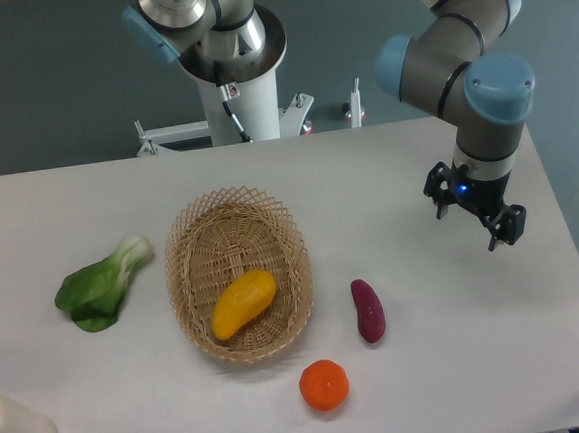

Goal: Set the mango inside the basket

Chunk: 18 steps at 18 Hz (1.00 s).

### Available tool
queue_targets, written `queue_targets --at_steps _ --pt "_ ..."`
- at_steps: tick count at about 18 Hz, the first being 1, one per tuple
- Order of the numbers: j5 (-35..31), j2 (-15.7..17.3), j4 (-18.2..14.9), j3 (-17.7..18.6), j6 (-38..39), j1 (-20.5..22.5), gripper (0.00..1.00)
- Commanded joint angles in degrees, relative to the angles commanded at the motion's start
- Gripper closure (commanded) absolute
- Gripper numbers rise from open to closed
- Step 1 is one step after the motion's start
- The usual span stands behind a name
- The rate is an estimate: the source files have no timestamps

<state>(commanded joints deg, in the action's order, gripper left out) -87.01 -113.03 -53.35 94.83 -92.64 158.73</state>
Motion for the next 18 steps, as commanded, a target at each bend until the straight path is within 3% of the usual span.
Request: queue_targets --at_steps 18 --pt "-0.6 -0.6 0.0 -0.6 1.6 -0.6 0.0"
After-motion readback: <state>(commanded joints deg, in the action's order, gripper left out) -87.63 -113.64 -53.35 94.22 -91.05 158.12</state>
